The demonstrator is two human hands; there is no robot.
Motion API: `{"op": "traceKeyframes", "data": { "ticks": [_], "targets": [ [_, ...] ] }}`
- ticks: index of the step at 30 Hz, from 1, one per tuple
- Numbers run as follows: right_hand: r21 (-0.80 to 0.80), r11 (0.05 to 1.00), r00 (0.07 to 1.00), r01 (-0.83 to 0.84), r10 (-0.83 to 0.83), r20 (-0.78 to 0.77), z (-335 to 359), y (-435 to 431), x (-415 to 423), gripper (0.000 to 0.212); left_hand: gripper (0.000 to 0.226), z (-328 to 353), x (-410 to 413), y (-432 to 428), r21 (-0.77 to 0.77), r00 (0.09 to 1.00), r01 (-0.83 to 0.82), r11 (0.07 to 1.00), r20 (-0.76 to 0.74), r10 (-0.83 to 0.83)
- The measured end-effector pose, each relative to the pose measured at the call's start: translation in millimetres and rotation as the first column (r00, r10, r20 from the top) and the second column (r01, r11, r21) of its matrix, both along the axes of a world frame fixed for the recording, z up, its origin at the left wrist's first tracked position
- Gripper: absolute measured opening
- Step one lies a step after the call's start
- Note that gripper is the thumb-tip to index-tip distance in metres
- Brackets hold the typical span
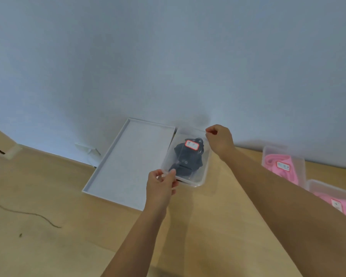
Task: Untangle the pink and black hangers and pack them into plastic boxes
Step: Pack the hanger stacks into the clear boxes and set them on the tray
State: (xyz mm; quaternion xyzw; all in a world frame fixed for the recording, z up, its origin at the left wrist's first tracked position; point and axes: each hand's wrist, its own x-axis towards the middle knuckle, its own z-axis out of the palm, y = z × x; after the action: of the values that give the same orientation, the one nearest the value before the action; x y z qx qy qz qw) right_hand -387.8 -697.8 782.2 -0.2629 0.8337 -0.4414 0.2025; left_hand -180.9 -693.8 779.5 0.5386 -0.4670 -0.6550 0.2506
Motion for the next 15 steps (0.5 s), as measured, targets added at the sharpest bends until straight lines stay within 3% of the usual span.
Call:
{"op": "traceKeyframes", "data": {
  "ticks": [4,7,10,15],
  "targets": [
    [-0.001,1.0,0.986,0.027,-0.027,0.166,-5.0,-2.0,0.2,0.019,0.056,-9.7,-3.7,7.7,0.232,0.997,-0.072,0.97,0.031,0.066],
    [0.063,0.997,0.937,0.031,-0.051,0.344,-3.3,-5.4,-3.7,0.019,0.063,-12.4,-7.7,9.1,0.383,0.987,-0.003,0.924,-0.149,0.064],
    [0.08,0.996,0.894,0.025,-0.058,0.445,-2.8,-7.2,-4.3,0.014,0.049,-15.6,-8.2,6.9,0.326,0.958,0.096,0.941,-0.288,0.002],
    [0.067,0.997,0.855,-0.033,-0.006,0.518,-5.3,9.5,-8.5,0.009,0.035,-23.3,-1.8,-15.7,0.247,0.978,0.094,0.964,-0.202,-0.044]
  ]
}}
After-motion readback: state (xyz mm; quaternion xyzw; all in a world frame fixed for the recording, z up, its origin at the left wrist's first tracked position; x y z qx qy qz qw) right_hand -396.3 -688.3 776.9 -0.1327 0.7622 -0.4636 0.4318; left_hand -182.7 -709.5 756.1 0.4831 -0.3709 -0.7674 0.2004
